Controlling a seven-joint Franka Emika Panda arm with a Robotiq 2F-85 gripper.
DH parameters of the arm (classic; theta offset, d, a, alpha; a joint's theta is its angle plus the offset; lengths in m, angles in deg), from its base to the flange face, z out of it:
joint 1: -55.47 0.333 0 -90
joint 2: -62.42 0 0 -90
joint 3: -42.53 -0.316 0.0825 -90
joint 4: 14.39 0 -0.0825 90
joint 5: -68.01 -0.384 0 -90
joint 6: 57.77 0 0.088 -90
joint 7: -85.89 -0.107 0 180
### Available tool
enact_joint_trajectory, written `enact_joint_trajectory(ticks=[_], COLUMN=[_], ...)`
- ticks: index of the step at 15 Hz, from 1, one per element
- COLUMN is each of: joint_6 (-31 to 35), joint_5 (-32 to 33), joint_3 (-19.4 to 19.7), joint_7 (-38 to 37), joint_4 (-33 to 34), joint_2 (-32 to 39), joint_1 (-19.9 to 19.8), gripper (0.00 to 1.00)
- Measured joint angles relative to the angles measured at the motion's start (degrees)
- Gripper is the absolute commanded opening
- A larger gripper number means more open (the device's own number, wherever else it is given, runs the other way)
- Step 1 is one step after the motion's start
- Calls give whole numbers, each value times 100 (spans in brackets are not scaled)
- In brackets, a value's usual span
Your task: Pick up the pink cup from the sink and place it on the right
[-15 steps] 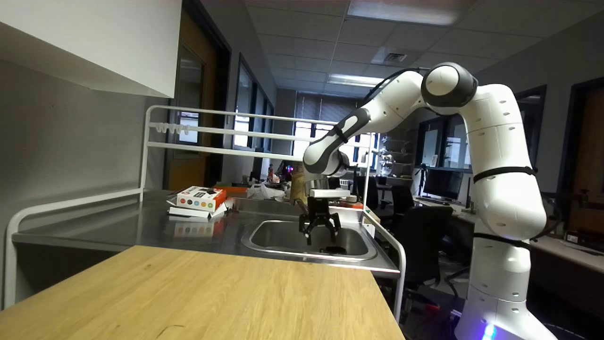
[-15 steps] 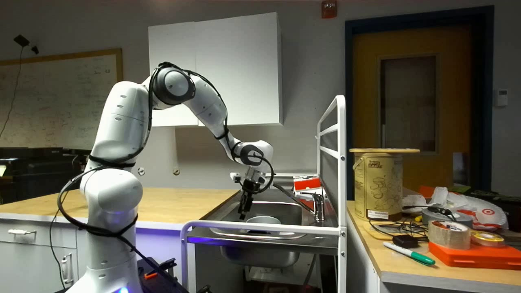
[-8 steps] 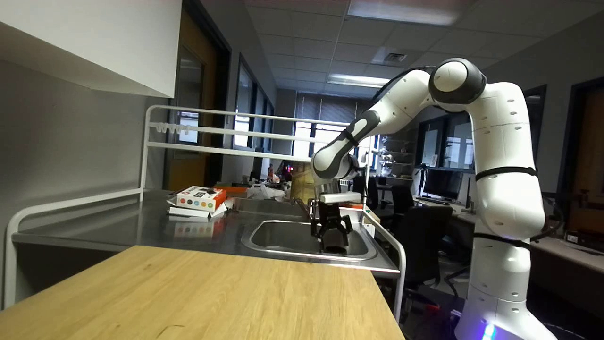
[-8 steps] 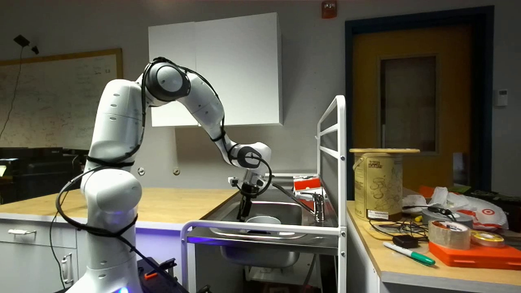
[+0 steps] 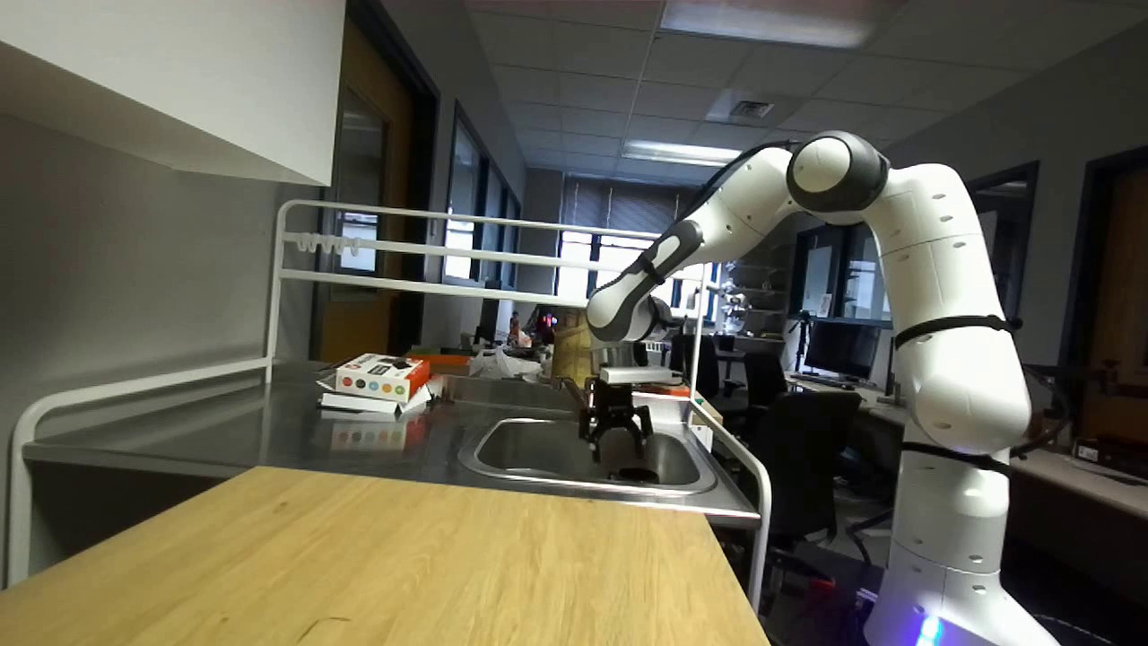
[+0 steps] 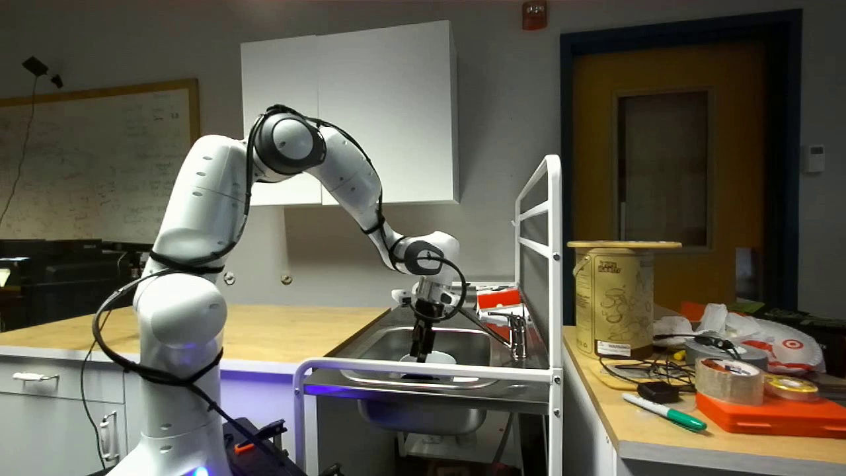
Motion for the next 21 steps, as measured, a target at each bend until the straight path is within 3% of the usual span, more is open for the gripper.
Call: enact_joint_trajectory(ticks=[4,8,13,21], joint_6=[0,-16,-34,-37], joint_5=[-190,-341,-330,-266], joint_3=[-12,-14,-14,-14], joint_7=[319,504,504,420], joint_4=[582,751,710,333], joint_2=[625,968,906,223], joint_1=[-44,-141,-126,24], gripper=[100,100,100,100])
